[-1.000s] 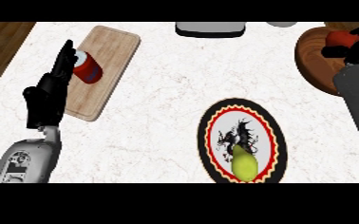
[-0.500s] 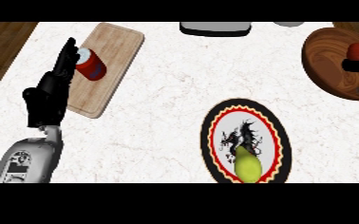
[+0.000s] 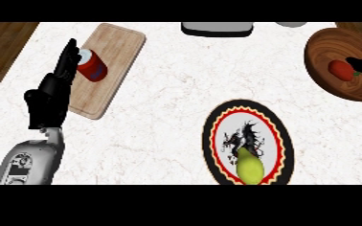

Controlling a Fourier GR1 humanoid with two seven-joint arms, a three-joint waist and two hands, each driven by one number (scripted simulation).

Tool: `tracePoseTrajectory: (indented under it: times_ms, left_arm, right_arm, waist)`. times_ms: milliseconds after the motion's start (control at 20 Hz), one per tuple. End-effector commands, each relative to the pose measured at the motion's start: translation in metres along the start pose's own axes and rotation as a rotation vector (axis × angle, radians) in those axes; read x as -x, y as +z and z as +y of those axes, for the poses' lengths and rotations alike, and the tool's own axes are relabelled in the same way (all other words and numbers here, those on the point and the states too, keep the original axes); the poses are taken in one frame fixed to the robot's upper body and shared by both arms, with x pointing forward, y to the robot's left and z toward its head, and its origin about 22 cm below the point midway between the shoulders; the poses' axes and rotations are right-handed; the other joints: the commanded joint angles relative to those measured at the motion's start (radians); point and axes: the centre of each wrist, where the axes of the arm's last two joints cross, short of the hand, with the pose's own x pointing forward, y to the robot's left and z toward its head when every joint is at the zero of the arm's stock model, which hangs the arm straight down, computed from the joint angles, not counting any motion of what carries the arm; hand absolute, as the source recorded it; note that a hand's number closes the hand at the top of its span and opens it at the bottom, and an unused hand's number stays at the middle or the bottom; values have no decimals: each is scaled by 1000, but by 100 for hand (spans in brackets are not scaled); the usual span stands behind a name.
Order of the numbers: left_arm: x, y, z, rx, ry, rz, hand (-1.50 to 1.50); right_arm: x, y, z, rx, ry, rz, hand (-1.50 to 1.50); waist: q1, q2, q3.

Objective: Pick the bell pepper from the plate and place it in the bowl

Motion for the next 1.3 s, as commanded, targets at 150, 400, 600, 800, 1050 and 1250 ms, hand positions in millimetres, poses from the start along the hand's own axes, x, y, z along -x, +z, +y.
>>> tracePoseTrajectory:
  times_ms: [150, 400, 600, 800, 1050, 1250]
  left_arm:
    - [-3, -9, 10, -9, -12, 15, 0]
    - [7, 2, 4, -26, -5, 25, 0]
    - [17, 14, 10, -35, -2, 55, 0]
    - [12, 7, 23, -36, -2, 44, 0]
    - [-3, 7, 20, -36, -8, 43, 0]
    - [5, 12, -3, -36, -10, 51, 0]
  right_arm:
    - [31, -4, -13, 48, -147, -2, -150]
    - [54, 6, -14, 23, -282, 15, -150]
    - [67, 1, -33, -20, -357, -21, -150]
    - [95, 20, -40, -82, -401, -62, -150]
    - [99, 41, -56, -155, -417, -91, -150]
    - [110, 75, -69, -157, -417, -97, -150]
  waist:
    - [-21, -10, -4]
    - [-38, -21, -6]
    - [-62, -33, -10]
    - [-60, -31, -9]
    - [-62, -32, -10]
    - [-59, -30, -9]
